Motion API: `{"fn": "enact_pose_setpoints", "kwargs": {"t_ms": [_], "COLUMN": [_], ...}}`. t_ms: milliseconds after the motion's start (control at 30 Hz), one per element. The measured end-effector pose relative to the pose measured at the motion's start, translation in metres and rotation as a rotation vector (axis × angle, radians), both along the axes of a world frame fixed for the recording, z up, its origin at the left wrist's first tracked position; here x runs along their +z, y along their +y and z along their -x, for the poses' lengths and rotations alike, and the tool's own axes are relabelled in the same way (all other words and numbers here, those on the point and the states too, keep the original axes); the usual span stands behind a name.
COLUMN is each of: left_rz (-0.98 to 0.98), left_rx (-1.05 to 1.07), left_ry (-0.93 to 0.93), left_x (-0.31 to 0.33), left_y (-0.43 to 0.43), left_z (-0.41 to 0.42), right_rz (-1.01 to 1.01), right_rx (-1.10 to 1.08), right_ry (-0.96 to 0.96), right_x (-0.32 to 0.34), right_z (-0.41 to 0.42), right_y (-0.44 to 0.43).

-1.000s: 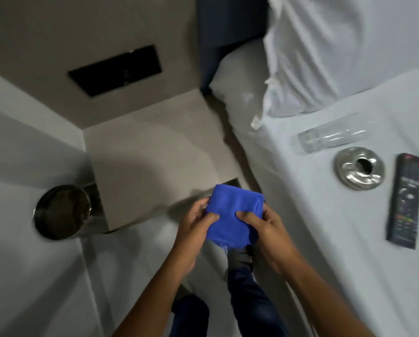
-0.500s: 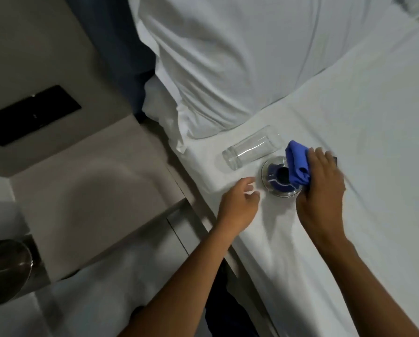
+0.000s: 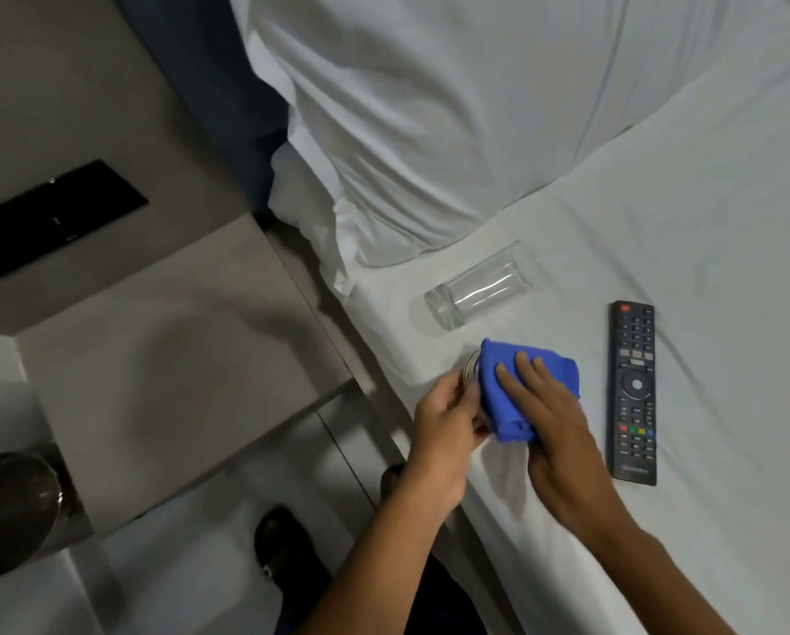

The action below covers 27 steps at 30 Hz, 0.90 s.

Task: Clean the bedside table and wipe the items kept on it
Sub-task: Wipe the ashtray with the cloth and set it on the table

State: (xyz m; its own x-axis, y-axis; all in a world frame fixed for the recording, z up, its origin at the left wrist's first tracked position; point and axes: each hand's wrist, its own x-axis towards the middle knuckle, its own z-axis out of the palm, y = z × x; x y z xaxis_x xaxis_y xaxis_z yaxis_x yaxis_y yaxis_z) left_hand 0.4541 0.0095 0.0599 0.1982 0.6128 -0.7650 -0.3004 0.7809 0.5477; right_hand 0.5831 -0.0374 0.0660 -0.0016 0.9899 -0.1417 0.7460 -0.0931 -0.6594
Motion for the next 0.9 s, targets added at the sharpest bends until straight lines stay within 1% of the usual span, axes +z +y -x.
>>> {"fn": "enact_pose_setpoints", "kwargs": {"t_ms": [133,200,267,333,400,467,533,633,733,800,900], "left_rz": [0.077,0.071,0.077,0.064,0.043,0.024,0.018,0.058,0.105,0.094,0.074], "left_rx": [0.211,0.299,0.360,0.350,0.351,0.341,0.361,0.491,0.644,0.695,0.667], "left_ry": [-0.066,-0.082,-0.078,-0.077,-0.062,-0.079,-0.115,-0.150,-0.145,-0.127,-0.107], "left_x": [-0.007,-0.007,-0.009,-0.008,-0.011,-0.008,-0.009,-0.018,-0.031,-0.040,-0.040], "left_y": [-0.018,-0.021,-0.026,-0.030,-0.038,-0.044,-0.052,-0.061,-0.067,-0.070,-0.071], "left_z": [0.063,0.099,0.136,0.159,0.190,0.218,0.247,0.289,0.331,0.358,0.383], "right_rz": [0.021,0.023,0.035,0.050,0.036,0.024,0.000,0.015,0.016,0.011,0.033], "right_rx": [0.258,0.352,0.325,0.236,0.219,0.285,0.392,0.520,0.618,0.615,0.494], "right_ry": [0.055,0.022,-0.005,-0.022,-0.031,-0.041,-0.004,0.114,0.115,0.049,-0.029], "right_x": [0.007,0.003,-0.001,-0.003,-0.006,-0.004,0.001,0.005,-0.001,-0.009,-0.021], "right_z": [0.050,0.071,0.098,0.121,0.159,0.195,0.232,0.275,0.302,0.316,0.337], "right_y": [-0.029,-0.034,-0.025,-0.010,0.005,0.014,0.017,0.009,-0.010,-0.012,0.000]}}
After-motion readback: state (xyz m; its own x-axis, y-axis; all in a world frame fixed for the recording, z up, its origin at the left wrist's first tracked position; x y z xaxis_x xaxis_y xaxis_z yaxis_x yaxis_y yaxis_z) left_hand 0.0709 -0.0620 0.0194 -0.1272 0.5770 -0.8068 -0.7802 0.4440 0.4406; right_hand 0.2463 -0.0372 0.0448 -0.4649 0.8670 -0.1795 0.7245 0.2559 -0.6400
